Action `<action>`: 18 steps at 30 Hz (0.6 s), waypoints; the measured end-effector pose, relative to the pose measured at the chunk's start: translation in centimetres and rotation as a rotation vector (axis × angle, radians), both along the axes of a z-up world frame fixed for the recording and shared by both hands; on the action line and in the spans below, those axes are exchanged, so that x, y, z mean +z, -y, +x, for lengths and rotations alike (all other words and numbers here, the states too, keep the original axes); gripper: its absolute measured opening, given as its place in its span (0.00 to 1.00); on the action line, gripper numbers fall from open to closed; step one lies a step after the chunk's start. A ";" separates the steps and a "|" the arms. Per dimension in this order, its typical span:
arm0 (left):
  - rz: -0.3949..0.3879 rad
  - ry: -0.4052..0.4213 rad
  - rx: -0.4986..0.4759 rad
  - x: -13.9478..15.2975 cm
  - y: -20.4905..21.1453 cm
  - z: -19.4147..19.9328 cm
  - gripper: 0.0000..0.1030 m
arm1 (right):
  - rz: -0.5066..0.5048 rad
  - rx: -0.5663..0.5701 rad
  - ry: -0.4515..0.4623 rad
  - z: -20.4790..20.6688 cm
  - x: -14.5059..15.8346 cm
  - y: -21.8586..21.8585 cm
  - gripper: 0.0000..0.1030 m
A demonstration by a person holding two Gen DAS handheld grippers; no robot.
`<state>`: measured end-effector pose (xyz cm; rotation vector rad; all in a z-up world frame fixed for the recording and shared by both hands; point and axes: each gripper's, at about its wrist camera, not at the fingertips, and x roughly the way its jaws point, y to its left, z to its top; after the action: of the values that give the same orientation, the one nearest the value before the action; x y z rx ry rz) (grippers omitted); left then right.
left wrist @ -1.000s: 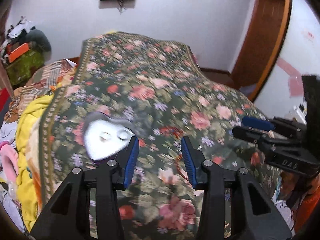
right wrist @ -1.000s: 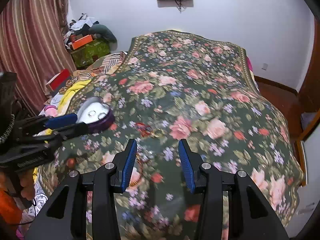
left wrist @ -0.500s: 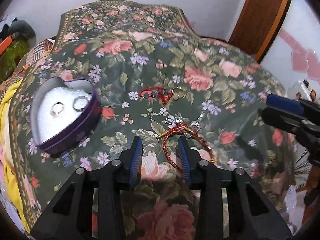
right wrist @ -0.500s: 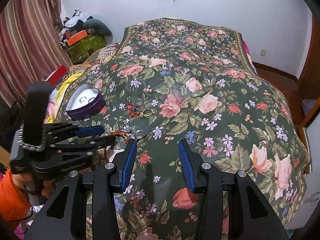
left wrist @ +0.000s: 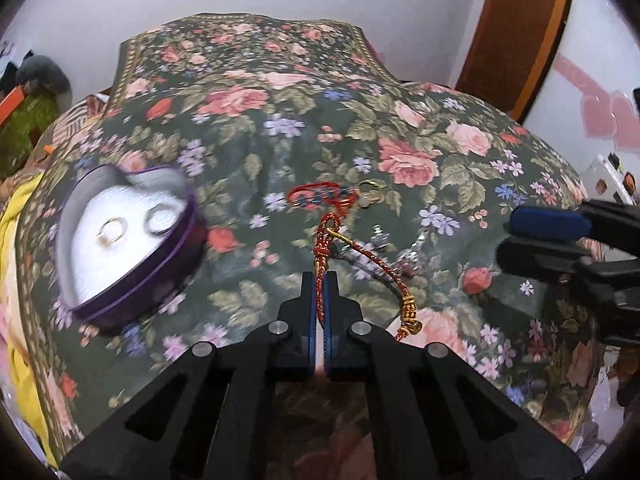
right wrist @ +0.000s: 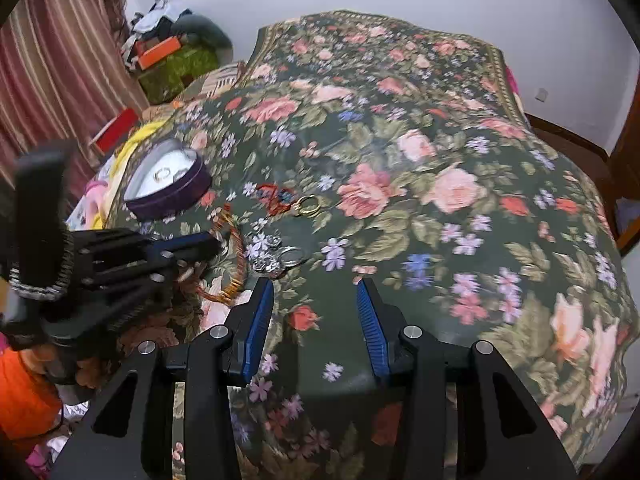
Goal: Organize jewelry
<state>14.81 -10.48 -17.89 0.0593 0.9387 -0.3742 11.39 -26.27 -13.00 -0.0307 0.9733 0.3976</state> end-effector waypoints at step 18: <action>-0.032 0.045 0.082 1.5 -3.9 -1.6 0.01 | -0.126 0.088 -0.018 2.4 -2.5 -3.6 0.38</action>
<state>13.17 -6.62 -16.39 0.0001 0.8875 -0.3108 13.83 -22.66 -15.51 -0.1843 1.0156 0.4172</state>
